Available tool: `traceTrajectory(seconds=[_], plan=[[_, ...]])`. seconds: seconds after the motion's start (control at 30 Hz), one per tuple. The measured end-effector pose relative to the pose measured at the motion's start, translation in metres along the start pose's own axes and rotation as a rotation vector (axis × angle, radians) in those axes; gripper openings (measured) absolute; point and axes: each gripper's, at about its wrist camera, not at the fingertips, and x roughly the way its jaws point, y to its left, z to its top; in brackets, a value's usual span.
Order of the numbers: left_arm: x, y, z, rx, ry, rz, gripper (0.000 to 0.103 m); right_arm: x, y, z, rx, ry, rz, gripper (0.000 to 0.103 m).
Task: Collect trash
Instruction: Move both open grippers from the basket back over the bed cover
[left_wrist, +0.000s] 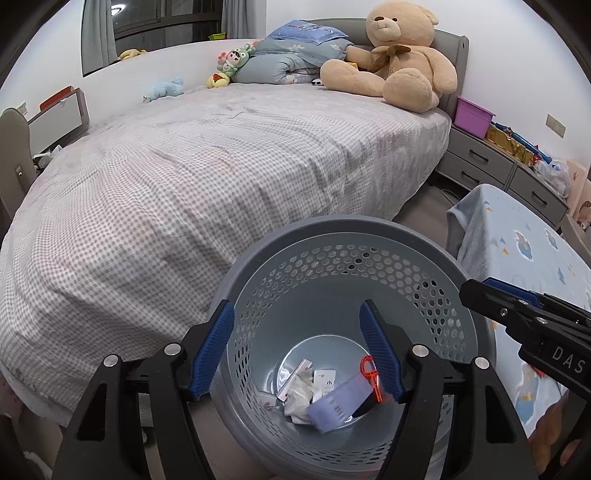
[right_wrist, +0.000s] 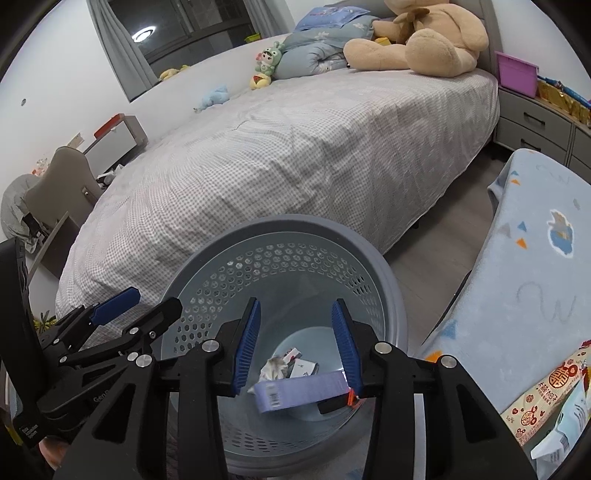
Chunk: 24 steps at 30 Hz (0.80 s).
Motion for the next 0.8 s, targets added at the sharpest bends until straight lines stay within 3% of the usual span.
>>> traceTrajectory(seconds=[0.57, 0.8], plan=[[-0.002, -0.002, 0.0, 0.001, -0.008, 0.004, 0.072, -0.01, -0.005, -0.007, 0.01, -0.021, -0.043, 0.049], [-0.006, -0.008, -0.001, 0.008, -0.016, -0.006, 0.073, -0.023, -0.009, -0.016, 0.006, -0.039, -0.089, 0.063]])
